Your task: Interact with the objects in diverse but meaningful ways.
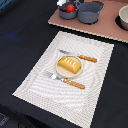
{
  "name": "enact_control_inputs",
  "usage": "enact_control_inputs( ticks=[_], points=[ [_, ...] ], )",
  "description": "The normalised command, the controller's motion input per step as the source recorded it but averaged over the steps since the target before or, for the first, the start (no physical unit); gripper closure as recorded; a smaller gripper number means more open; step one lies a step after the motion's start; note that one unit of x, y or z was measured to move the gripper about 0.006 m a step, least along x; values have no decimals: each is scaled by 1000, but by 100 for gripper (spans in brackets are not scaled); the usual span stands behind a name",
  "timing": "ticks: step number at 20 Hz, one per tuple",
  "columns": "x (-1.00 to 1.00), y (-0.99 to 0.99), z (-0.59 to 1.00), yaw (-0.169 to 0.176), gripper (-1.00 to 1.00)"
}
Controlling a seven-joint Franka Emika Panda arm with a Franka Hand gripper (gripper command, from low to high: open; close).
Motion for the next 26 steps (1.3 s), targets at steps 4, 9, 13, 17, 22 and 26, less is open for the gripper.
enact_control_inputs(
  ticks=[4, 9, 13, 17, 22, 26],
  points=[
    [18, 256, -26, 42, 100],
    [17, 213, -104, 25, 100],
    [0, 129, -181, 24, 100],
    [-7, 100, -216, 17, 100],
    [-41, 90, -270, 13, 100],
    [-31, 65, -293, 10, 100]
  ],
)
